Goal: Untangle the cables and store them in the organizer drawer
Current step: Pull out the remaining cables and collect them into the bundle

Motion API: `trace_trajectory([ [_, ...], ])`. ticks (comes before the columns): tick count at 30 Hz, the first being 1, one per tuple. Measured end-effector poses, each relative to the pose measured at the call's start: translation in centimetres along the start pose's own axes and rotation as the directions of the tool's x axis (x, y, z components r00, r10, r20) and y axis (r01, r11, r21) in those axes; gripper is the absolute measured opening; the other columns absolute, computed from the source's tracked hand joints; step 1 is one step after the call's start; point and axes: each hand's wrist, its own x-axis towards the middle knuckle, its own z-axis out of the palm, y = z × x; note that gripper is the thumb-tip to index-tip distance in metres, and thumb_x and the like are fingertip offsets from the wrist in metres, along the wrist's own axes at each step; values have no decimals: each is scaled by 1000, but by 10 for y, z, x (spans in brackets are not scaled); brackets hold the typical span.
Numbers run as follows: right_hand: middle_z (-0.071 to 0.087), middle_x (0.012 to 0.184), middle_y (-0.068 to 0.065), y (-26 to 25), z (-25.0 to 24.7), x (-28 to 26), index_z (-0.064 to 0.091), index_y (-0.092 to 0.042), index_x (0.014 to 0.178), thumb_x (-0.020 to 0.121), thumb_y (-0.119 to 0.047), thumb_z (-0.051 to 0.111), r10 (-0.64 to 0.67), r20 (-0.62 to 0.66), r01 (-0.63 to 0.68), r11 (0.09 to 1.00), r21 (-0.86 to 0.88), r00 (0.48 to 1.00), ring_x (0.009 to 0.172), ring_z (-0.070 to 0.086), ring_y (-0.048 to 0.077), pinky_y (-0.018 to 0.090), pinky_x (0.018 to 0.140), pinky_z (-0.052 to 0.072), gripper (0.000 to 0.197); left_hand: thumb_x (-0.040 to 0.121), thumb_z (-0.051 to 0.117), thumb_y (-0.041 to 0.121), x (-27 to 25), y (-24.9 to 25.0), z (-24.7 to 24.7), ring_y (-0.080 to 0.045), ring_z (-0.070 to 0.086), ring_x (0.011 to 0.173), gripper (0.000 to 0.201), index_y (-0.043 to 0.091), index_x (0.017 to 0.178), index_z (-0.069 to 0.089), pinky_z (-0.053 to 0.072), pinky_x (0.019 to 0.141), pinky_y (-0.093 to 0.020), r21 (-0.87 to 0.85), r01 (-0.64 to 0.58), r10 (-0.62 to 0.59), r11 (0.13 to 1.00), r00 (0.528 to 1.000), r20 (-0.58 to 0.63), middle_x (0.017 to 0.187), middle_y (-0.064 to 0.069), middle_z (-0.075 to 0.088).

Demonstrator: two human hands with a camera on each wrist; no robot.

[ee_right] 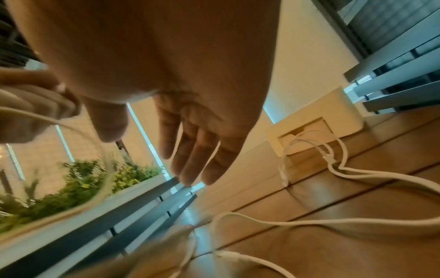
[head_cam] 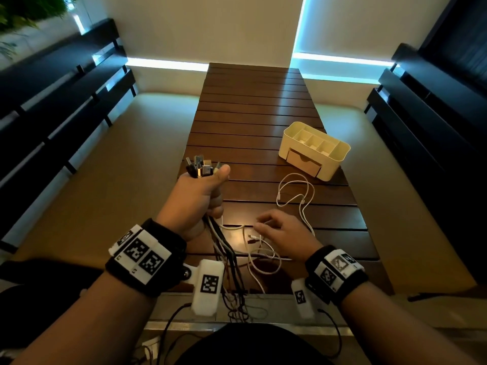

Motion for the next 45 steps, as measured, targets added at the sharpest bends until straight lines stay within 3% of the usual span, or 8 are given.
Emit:
trace_trajectory([
  [7,62,111,-9,66,-7,25,53,-28,137,91,-36,64,205,-53,-210,905,-371,977,101,59,10,30,92,49,48,87,63,31,-10,11,-2,-5,19,41,21,10,84,59,18,36,-17,60,198,-206,978,957,206,53,8,23],
  [15,47,109,-12,52,12,32,59,-35,124,89,-47,66,-40,92,70,932,-355,995,95,54,3,31,87,52,38,83,68,35,3,3,-9,-7,21,44,27,9,88,60,23,37,-19,184,236,-259,954,959,112,56,6,27],
  [19,44,118,-9,58,17,37,60,-36,124,82,-55,70,99,248,75,792,-606,964,105,54,13,34,91,51,48,86,65,32,8,0,-10,-6,22,41,27,7,93,58,24,36,-18,151,210,-222,966,973,68,52,8,29],
  [26,40,100,-5,70,-17,43,69,-20,101,95,-42,58,92,-18,-76,679,-730,996,87,49,15,30,74,42,25,90,62,29,11,4,-18,-6,22,40,22,8,89,57,24,35,-18,109,150,-152,983,988,7,52,8,27],
  [35,33,140,10,50,-42,55,59,-17,128,88,-39,53,386,-53,-198,347,-917,921,129,38,32,49,104,38,46,85,66,33,11,7,-22,-8,21,42,27,8,91,57,22,38,-20,123,127,-126,984,992,-18,54,5,26],
  [38,28,145,9,24,-32,62,55,-17,133,87,-46,53,296,-61,-178,389,-904,953,134,32,32,51,108,32,54,90,63,31,11,8,-22,-9,21,42,24,8,92,57,24,37,-20,140,124,-120,982,992,-33,55,5,26],
  [42,40,129,4,15,-7,78,56,-21,121,87,-43,52,135,-24,-104,627,-772,991,118,48,26,45,96,49,41,92,63,29,11,9,-21,-9,21,42,22,8,91,56,25,36,-20,130,122,-118,984,992,-37,54,6,27],
  [45,53,118,0,23,8,88,58,-22,116,84,-48,56,146,-25,-118,675,-729,989,101,59,25,43,86,54,41,93,63,28,10,8,-20,-9,20,42,21,8,92,56,24,36,-20,123,115,-111,986,993,-36,53,6,26],
])
